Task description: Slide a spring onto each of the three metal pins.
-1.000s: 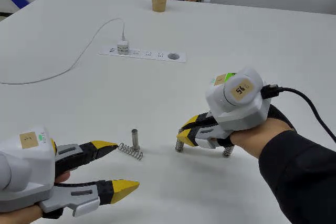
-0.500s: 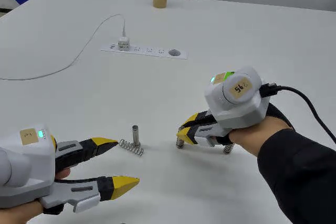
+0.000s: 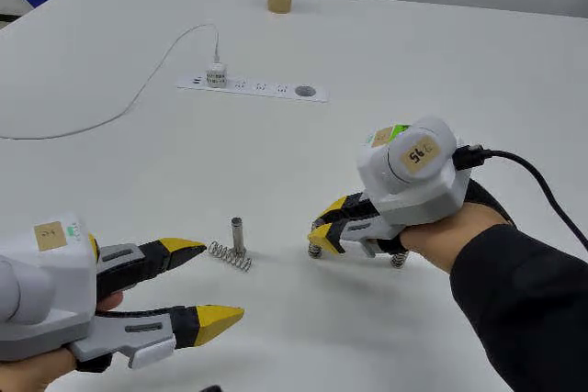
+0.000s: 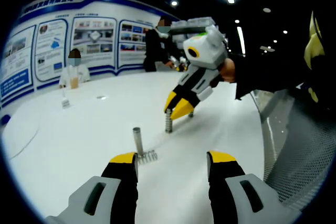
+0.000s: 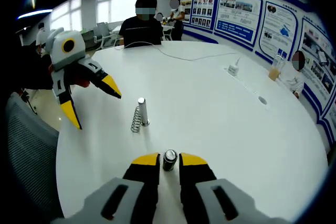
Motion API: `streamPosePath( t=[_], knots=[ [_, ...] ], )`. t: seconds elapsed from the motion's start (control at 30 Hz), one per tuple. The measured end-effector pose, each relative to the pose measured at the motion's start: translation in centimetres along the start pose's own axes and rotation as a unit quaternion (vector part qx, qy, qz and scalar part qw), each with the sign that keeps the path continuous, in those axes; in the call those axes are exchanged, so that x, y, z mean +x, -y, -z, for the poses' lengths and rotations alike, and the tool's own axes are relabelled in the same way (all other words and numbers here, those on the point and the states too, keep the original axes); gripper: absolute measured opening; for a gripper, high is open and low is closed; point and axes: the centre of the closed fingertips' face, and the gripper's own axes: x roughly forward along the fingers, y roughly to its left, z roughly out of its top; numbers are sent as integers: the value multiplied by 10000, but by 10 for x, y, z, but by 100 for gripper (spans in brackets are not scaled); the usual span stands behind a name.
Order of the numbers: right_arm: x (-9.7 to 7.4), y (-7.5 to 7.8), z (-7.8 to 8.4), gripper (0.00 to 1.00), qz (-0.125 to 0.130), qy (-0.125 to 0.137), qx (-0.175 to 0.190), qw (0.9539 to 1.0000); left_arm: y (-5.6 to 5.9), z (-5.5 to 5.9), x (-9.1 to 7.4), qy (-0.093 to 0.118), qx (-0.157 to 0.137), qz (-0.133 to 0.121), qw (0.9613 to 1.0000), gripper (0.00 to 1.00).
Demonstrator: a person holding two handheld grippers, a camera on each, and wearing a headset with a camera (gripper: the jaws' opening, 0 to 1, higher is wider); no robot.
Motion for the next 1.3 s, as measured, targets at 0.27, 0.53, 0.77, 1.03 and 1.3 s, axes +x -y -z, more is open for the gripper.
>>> streamPosePath(
  t=[0.27,0.53,0.77,1.03,1.3],
  knots=[
    [-2,-2,6,16,6,-52,25,10000,0,-1,0,11,11,-3,10000,54],
    [-5,-5,13,16,2,-96,81,9999,-2,-3,-1,18,21,-9,10000,54],
    [-7,-11,17,16,-24,-122,89,9999,-2,-4,-1,20,24,-12,10000,54],
    [-8,-19,17,16,-68,-127,98,9998,-2,-5,-2,22,41,-13,10000,54],
    [-7,-28,11,16,-164,-65,118,9998,-2,-5,-3,33,60,-18,10000,54]
  ],
)
